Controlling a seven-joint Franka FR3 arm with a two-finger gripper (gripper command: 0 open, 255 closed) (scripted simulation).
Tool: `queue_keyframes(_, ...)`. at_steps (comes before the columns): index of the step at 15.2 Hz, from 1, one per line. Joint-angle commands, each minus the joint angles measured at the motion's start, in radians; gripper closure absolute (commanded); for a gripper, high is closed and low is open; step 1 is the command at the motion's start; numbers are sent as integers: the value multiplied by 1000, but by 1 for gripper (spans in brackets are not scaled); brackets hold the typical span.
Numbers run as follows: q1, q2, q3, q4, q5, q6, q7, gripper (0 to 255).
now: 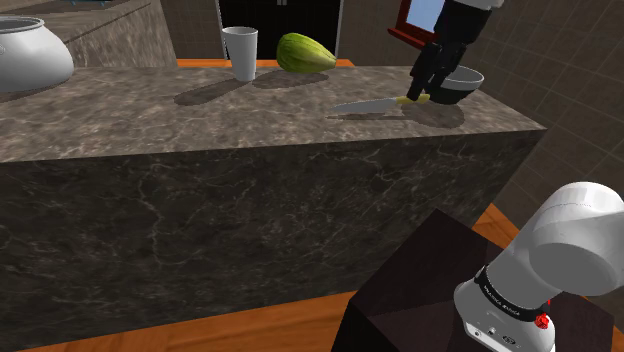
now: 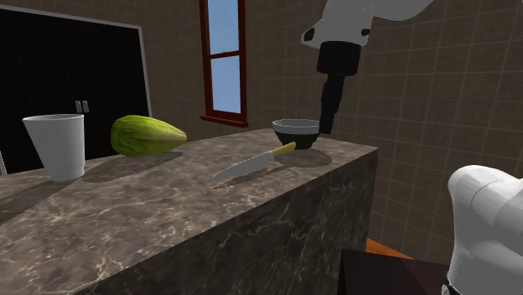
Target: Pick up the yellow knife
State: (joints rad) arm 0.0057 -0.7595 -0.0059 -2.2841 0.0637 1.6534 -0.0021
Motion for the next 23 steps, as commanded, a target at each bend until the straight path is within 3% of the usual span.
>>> queue_keyframes(1,0,0,0,0,0,0,0,0)
queue_keyframes(11,100,282,-257,120,-138,83,-660,0)
queue_keyframes(19,169,609,-387,344,-135,141,-1170,0)
queue_keyframes(23,169,645,-392,332,-130,185,-1218,0)
